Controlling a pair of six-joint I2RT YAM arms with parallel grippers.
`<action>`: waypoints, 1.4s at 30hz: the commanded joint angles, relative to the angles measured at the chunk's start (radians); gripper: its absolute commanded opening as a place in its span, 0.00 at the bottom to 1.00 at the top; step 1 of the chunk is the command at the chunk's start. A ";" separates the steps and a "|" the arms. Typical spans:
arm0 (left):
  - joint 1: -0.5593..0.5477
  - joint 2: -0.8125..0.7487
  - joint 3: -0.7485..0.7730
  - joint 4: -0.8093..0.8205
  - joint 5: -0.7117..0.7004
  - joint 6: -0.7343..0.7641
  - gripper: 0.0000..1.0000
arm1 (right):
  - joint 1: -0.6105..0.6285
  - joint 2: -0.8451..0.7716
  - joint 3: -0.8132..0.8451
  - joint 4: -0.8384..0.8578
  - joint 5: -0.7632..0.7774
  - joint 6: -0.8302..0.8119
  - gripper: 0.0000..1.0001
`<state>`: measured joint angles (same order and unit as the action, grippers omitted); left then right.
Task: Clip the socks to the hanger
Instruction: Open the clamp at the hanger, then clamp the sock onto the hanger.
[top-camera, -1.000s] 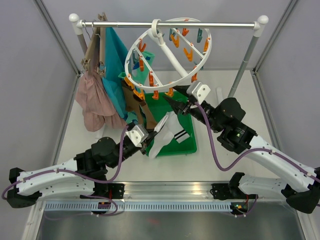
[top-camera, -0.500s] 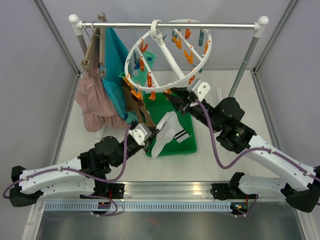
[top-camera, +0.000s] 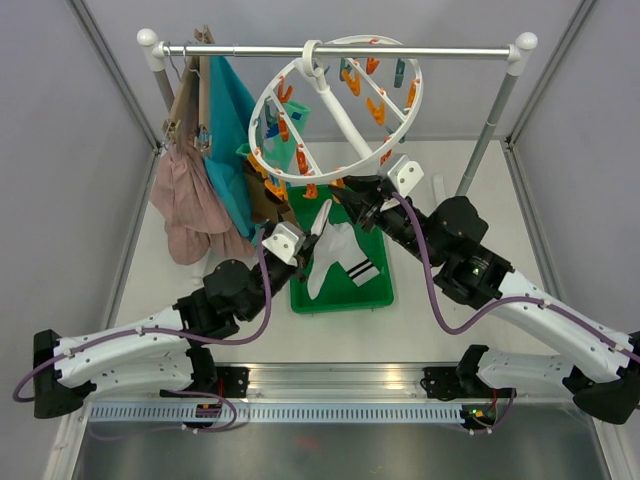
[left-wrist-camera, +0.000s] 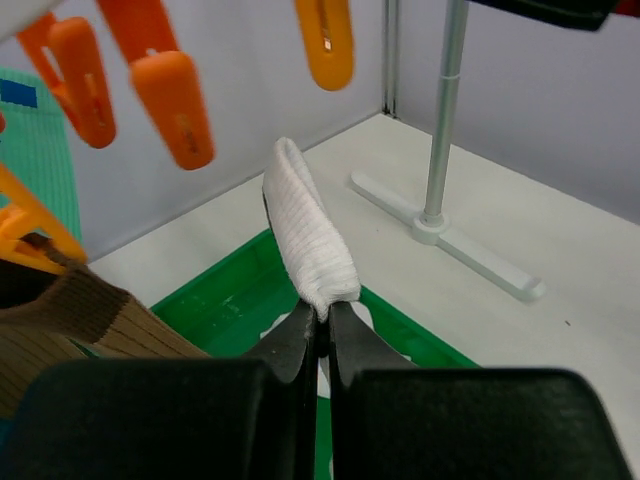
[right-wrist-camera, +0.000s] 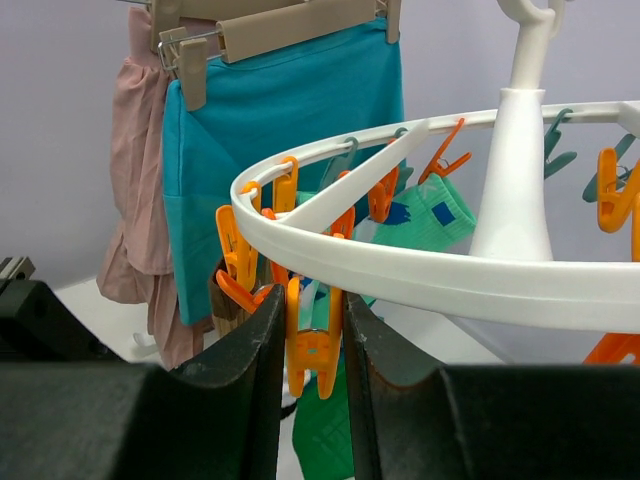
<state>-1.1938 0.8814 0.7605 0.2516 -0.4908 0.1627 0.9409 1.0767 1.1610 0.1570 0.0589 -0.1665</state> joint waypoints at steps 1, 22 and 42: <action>0.033 -0.038 0.027 0.083 0.041 -0.104 0.02 | 0.009 -0.018 0.051 -0.011 0.022 0.030 0.00; 0.040 0.018 0.059 0.146 0.153 -0.152 0.02 | 0.010 -0.038 0.048 -0.036 0.059 0.059 0.00; 0.040 0.042 0.082 0.166 0.193 -0.144 0.02 | 0.012 -0.018 0.075 -0.045 0.056 0.079 0.00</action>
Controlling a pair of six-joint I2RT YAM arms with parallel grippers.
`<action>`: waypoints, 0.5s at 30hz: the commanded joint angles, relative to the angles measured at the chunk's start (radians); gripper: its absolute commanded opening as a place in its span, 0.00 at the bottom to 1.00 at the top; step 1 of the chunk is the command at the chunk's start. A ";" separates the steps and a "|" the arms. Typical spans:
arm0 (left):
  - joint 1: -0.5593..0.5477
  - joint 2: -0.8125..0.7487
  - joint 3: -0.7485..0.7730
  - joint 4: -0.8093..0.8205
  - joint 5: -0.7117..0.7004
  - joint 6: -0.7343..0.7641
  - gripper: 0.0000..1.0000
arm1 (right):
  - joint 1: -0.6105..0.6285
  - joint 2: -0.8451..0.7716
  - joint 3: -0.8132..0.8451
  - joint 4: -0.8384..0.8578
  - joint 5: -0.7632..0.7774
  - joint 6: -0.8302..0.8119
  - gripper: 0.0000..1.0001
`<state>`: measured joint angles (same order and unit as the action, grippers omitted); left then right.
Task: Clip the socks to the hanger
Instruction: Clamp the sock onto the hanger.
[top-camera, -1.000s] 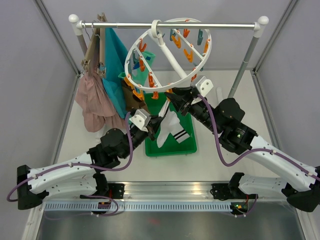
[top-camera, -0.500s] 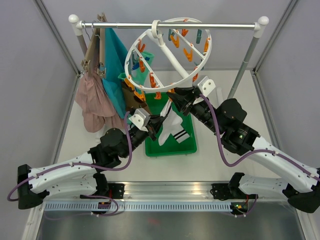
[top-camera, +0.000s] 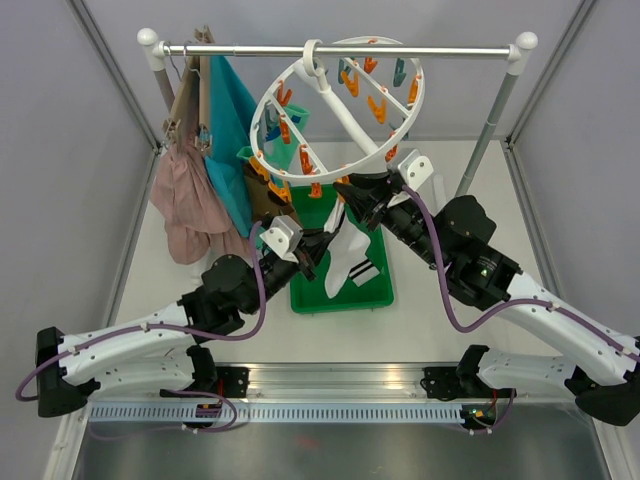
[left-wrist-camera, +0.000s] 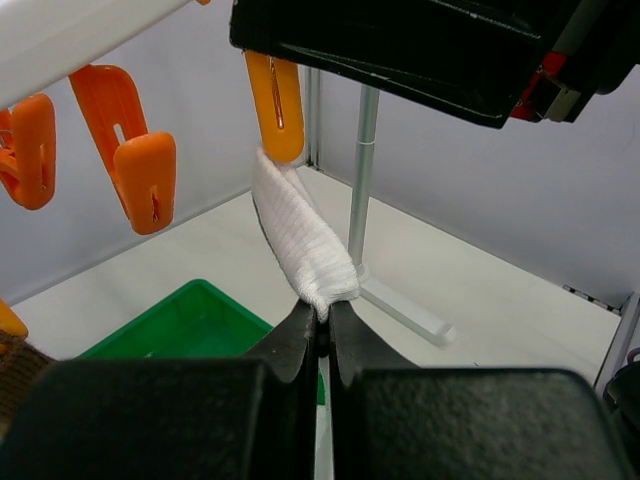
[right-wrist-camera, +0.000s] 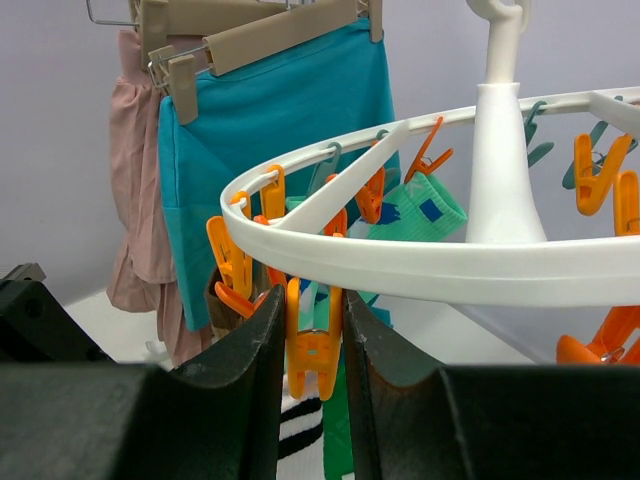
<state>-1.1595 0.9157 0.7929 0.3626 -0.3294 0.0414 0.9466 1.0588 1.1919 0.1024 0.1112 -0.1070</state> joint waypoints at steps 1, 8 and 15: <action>0.007 0.011 0.051 0.055 0.033 -0.023 0.02 | 0.007 0.000 0.046 0.010 0.004 0.021 0.00; 0.006 0.015 0.046 0.082 0.032 -0.023 0.02 | 0.006 0.004 0.051 0.007 0.004 0.036 0.00; 0.020 0.014 0.037 0.090 0.015 -0.031 0.02 | 0.007 -0.002 0.054 -0.001 0.016 0.035 0.00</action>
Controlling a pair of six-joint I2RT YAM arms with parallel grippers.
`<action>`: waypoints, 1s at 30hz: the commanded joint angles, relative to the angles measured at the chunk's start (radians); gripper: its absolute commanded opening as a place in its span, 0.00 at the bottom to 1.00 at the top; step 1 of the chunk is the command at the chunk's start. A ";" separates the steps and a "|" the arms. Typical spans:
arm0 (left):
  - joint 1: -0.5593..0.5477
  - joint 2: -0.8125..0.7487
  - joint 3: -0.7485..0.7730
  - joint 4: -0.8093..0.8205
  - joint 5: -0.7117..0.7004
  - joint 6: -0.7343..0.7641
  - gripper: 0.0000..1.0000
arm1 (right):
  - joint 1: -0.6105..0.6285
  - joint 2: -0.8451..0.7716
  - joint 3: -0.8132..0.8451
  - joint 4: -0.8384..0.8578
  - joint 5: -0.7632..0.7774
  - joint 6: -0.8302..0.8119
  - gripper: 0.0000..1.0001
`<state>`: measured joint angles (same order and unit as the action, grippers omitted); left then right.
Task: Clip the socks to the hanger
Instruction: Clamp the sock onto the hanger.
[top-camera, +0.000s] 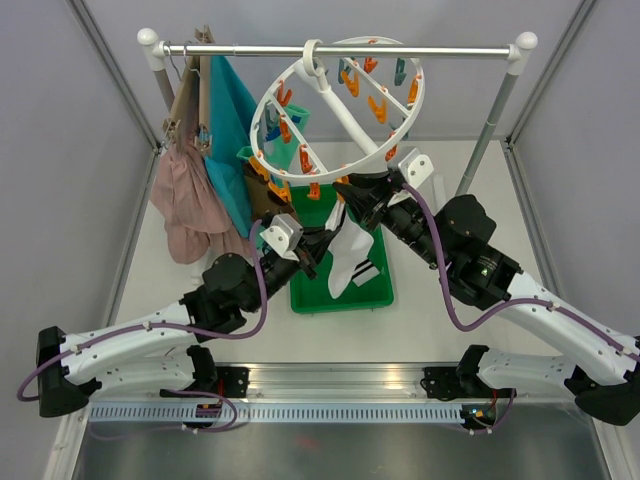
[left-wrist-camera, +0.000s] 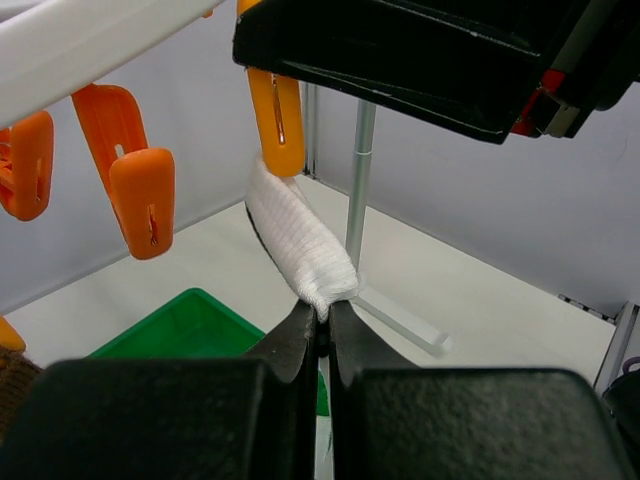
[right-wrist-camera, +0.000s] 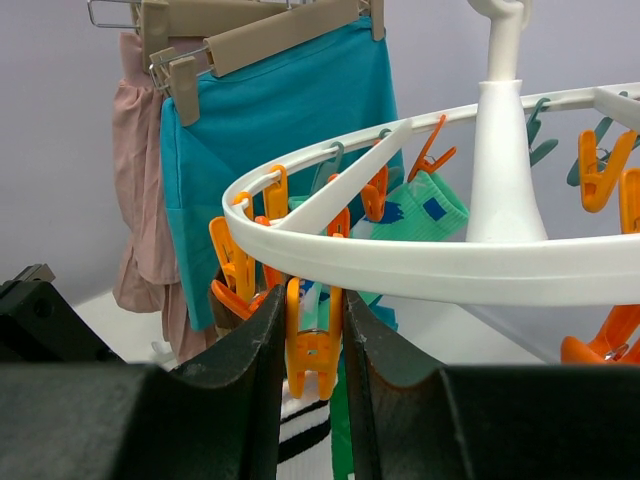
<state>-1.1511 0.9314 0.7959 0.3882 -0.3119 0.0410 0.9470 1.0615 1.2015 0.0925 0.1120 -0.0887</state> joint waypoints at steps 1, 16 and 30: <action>0.014 -0.002 0.032 0.063 -0.010 -0.065 0.02 | 0.006 -0.005 0.044 0.009 0.015 0.017 0.00; 0.028 0.030 -0.003 0.169 0.080 -0.098 0.02 | 0.006 0.005 0.055 -0.004 0.023 0.047 0.00; 0.028 0.079 -0.073 0.389 0.117 -0.102 0.02 | 0.007 0.000 0.070 -0.043 0.055 0.081 0.00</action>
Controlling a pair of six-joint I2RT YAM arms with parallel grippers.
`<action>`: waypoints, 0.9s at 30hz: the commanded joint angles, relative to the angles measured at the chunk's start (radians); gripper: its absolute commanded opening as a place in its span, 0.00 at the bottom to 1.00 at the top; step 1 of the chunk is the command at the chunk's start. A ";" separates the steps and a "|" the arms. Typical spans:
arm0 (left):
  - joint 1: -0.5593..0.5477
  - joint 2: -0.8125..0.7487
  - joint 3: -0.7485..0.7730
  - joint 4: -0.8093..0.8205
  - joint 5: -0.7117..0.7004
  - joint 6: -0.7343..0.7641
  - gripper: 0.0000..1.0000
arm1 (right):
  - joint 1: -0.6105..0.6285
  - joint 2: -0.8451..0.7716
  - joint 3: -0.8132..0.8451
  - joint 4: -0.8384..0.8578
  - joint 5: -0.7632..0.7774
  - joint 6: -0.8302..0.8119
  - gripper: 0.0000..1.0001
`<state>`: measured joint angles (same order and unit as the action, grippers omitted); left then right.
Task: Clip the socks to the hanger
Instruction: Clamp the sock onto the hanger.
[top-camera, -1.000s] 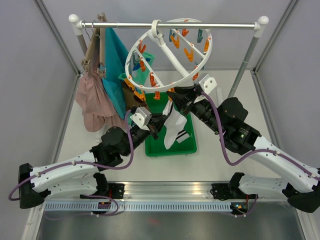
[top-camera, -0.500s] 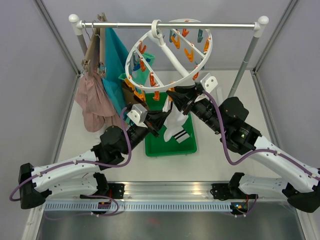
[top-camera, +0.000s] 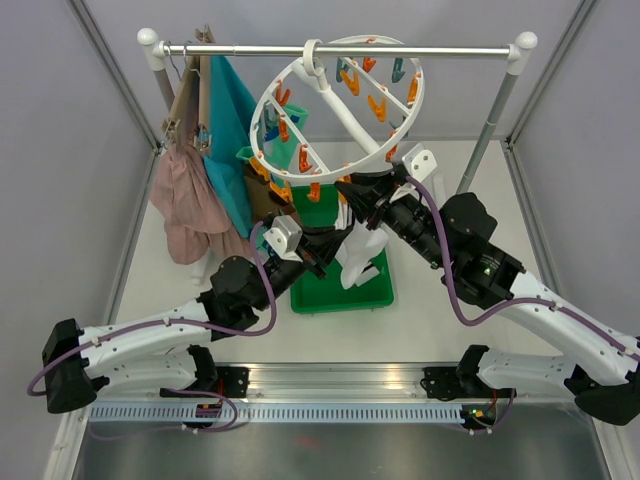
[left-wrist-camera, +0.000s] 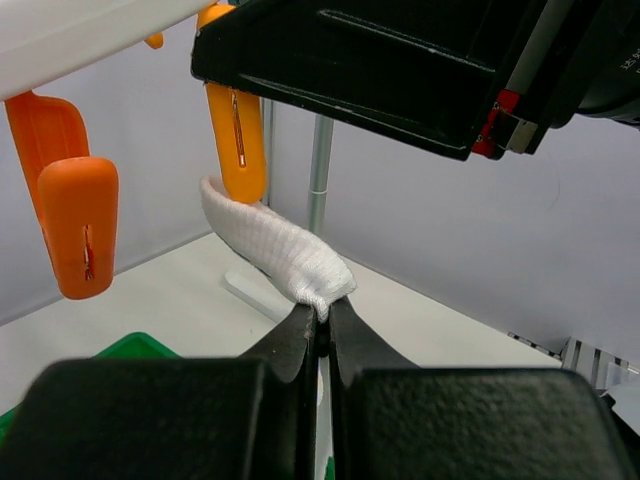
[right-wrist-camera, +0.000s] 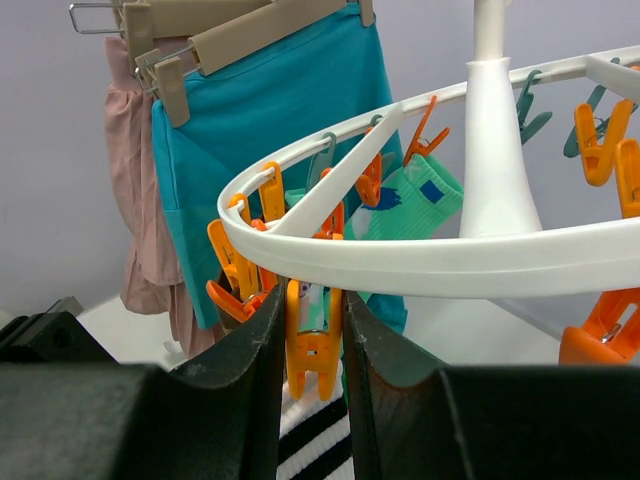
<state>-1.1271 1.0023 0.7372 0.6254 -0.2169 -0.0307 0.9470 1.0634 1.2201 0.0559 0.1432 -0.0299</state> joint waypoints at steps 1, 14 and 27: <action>0.004 0.012 -0.022 0.166 0.021 -0.029 0.02 | 0.006 -0.002 0.055 -0.010 0.024 0.027 0.00; 0.003 0.081 -0.084 0.422 0.017 -0.018 0.02 | 0.006 0.012 0.078 -0.044 0.044 0.058 0.00; 0.004 0.074 -0.142 0.487 -0.085 -0.077 0.02 | 0.006 0.021 0.087 -0.050 0.101 0.070 0.00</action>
<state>-1.1271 1.0847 0.5953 1.0321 -0.2745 -0.0605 0.9474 1.0786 1.2636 -0.0017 0.2047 0.0177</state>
